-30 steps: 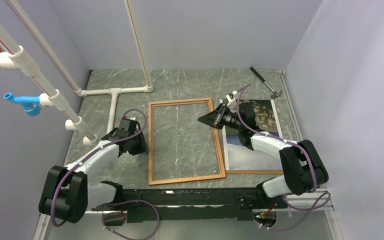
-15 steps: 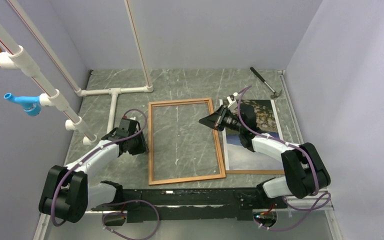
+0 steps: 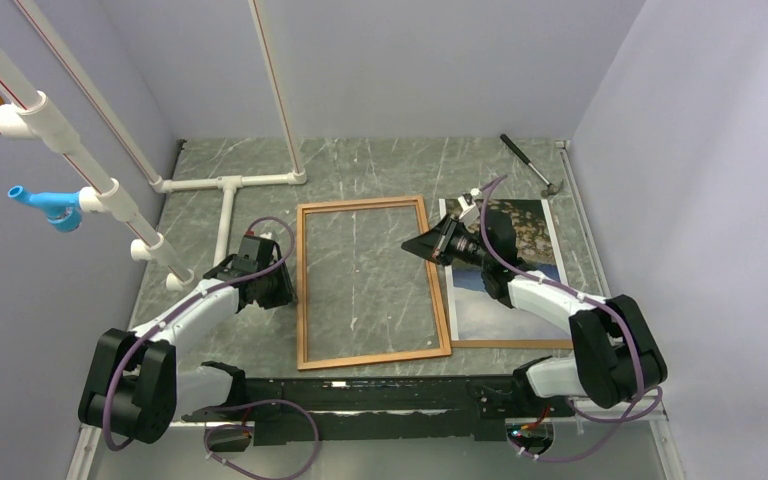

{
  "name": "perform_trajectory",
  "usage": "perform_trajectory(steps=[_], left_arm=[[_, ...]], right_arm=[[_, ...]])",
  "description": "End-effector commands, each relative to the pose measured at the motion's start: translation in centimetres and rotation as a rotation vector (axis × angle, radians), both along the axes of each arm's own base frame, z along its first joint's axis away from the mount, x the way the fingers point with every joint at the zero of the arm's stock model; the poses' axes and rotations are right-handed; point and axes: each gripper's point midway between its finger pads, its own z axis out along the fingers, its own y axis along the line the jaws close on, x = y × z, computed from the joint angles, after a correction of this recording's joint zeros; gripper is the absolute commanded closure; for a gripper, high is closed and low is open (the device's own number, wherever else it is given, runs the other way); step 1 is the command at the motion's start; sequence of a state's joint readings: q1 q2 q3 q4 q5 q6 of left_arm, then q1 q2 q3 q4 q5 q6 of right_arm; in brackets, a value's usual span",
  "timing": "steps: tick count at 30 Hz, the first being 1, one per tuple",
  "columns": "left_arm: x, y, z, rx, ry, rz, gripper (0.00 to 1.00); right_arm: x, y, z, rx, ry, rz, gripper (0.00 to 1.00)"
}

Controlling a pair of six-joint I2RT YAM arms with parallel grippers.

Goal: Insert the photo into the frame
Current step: Place the photo frame item in the photo frame.

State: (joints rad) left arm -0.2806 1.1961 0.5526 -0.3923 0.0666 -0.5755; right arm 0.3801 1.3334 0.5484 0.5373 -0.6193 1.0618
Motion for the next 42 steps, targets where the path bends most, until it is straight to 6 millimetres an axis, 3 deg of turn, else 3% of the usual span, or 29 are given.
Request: perform_trajectory(steps=[1,30,42], left_arm=[[-1.9,1.9,-2.6,0.103,0.091,-0.002,0.68],[-1.9,2.1,-2.9,0.117,0.098,0.002,0.69],[-2.0,1.9,-2.9,0.109,0.105,-0.006,0.70]], right_arm=[[0.1,0.3,1.4,0.030,-0.048,0.025,1.00],[-0.5,1.3,-1.2,0.021,0.042,0.126,1.00],[-0.7,0.9,-2.4,-0.029,0.125,0.107,1.00]])
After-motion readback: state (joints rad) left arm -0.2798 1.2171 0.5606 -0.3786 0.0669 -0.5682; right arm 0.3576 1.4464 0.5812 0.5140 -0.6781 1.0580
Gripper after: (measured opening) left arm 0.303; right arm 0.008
